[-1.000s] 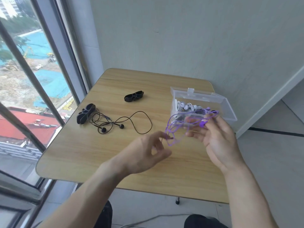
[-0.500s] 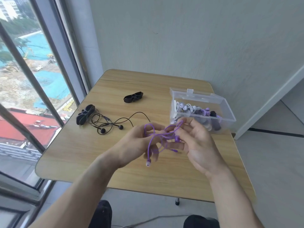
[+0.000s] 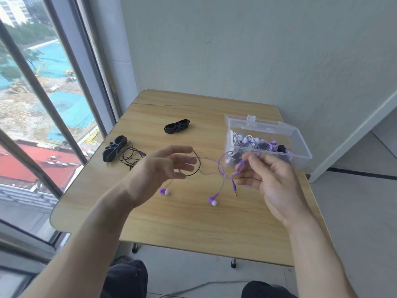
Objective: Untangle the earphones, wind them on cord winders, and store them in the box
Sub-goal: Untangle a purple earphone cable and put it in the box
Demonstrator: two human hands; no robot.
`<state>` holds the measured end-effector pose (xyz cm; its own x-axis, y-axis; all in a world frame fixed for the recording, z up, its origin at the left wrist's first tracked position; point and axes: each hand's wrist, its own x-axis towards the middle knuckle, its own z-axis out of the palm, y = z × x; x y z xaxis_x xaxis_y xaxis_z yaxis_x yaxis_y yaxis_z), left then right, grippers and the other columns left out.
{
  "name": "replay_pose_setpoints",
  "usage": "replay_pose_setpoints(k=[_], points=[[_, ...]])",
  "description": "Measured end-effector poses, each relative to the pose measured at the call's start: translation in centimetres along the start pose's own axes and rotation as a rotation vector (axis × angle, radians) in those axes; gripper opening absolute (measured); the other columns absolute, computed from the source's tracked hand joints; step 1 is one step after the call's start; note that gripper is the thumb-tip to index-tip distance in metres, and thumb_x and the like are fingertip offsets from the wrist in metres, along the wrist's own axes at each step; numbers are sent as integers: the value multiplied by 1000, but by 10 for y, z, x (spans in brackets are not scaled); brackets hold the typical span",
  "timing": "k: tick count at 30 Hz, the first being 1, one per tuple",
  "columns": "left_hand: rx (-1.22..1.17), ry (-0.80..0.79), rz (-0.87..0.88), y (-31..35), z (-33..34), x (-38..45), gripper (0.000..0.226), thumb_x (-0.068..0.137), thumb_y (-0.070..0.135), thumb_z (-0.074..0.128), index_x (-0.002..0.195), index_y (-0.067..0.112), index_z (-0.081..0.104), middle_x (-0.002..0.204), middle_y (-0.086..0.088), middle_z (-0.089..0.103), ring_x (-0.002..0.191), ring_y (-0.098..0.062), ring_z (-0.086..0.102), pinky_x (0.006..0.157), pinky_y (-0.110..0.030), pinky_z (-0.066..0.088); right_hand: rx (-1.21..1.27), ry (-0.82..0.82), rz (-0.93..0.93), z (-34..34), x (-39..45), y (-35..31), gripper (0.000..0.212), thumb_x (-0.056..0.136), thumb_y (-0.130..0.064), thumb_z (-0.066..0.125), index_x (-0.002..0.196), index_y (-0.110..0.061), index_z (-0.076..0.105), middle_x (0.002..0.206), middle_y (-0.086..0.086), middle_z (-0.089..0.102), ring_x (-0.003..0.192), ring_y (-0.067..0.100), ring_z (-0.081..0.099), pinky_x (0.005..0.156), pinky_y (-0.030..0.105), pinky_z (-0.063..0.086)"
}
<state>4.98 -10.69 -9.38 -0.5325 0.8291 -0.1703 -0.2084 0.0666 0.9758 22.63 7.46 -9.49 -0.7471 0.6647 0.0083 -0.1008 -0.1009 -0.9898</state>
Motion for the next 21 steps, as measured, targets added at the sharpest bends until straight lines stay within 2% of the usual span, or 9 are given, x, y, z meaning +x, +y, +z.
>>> replay_pose_setpoints(k=[2,5,7,9,10,12,14,17,21], points=[[52,-7,-19,-4,6,1,77,56,28,66,132,20,56,124,-12,66,108,-21,67,97,-43,49,10,-79,12,7,-2,2,20,103,-9,46,99,2,62,81,16,68,72,29,72,66,32,58],[519,66,-6,-11,21,2,83,68,66,66,142,35,46,136,9,57,121,-7,57,106,-35,44,25,-233,33,16,-5,4,18,101,-12,46,96,1,59,83,19,67,76,34,69,68,35,58],[723,2,35,-15,30,2,77,74,75,60,139,33,53,133,12,62,122,-12,59,104,-35,47,47,-345,50,21,-7,5,19,100,-16,47,94,-1,57,86,19,68,77,34,68,69,36,57],[696,-48,69,-14,35,3,58,80,71,61,121,30,66,111,11,73,104,-19,69,95,-41,54,58,-398,62,22,-8,7,21,102,-18,48,94,-1,56,86,18,67,76,33,66,69,38,55],[649,-39,83,-13,36,3,44,83,61,67,112,27,69,97,10,75,90,-16,71,88,-38,56,50,-399,63,21,-7,7,21,100,-19,47,94,-1,56,84,17,66,75,32,65,69,39,54],[615,25,109,-13,37,5,22,87,37,74,100,20,71,75,8,73,64,-5,64,68,-22,50,44,-366,62,19,-7,5,22,98,-21,48,94,-3,58,80,15,65,72,28,62,69,37,52],[659,92,153,-13,35,7,13,89,29,73,88,16,74,67,4,68,59,1,57,61,-15,44,47,-290,70,15,-6,4,18,100,-21,52,95,-6,61,75,10,64,69,24,61,69,36,51],[604,138,177,-10,26,5,17,93,26,68,83,15,76,67,1,71,59,-4,60,61,-16,47,24,-179,64,8,-4,1,22,102,-17,46,91,-7,61,73,8,63,66,22,59,66,35,50],[319,284,186,-4,15,6,23,100,21,57,87,8,70,53,-6,61,59,-19,66,73,-30,56,1,-108,103,-2,-4,-3,29,97,-25,50,76,-8,61,72,8,60,61,19,54,56,28,47]])
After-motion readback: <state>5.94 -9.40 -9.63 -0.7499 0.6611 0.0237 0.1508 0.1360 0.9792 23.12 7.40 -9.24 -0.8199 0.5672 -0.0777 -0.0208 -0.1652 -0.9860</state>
